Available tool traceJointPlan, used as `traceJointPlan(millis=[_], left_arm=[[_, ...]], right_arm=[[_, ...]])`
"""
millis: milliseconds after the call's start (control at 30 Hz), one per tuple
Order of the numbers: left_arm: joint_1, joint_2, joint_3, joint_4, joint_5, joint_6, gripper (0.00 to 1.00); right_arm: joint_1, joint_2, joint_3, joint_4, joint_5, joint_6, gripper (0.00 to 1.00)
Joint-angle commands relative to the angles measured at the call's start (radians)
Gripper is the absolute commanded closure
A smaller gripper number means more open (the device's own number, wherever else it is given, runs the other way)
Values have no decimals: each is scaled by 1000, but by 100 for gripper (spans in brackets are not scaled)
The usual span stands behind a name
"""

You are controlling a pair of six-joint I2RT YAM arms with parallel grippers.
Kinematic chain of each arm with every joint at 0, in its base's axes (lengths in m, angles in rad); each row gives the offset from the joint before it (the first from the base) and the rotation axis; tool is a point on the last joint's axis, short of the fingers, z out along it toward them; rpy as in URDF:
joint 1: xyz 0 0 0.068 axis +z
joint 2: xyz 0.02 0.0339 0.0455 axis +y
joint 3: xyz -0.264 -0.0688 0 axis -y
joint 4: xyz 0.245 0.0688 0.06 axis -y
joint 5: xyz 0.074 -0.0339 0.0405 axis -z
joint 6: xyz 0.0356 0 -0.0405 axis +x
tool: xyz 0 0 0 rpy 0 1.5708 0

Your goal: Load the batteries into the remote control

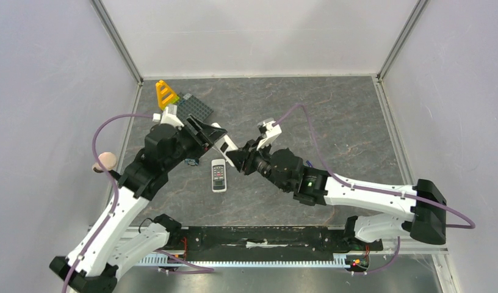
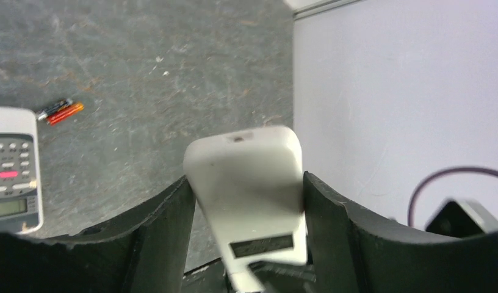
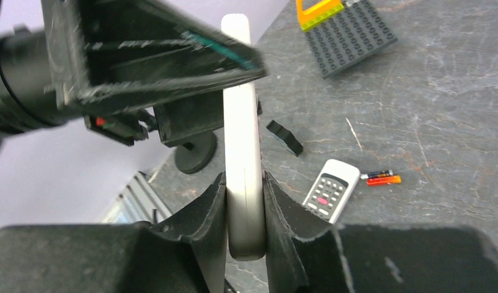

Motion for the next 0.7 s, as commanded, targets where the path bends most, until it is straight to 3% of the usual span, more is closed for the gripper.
traceJointPlan(millis=[0,233,500,600,667], left_arm=[[2,-138,-74,234,24,78,28],[1,-156,-96,334,144,134,23],[2,-164,-168,584,283,43,22],[2,-156,-180,645,316,19,24],[3,-153,-184,663,322,7,32]], right_arm=[[-68,-98,9,41,-104,135,75],[-168,-158,-21,100,-317,348,76],[-201,-178,-50,204,-476,513,76],[-204,-168,-65,250,-517,574,76],[-205,-161,-76,278,-533,606,76]])
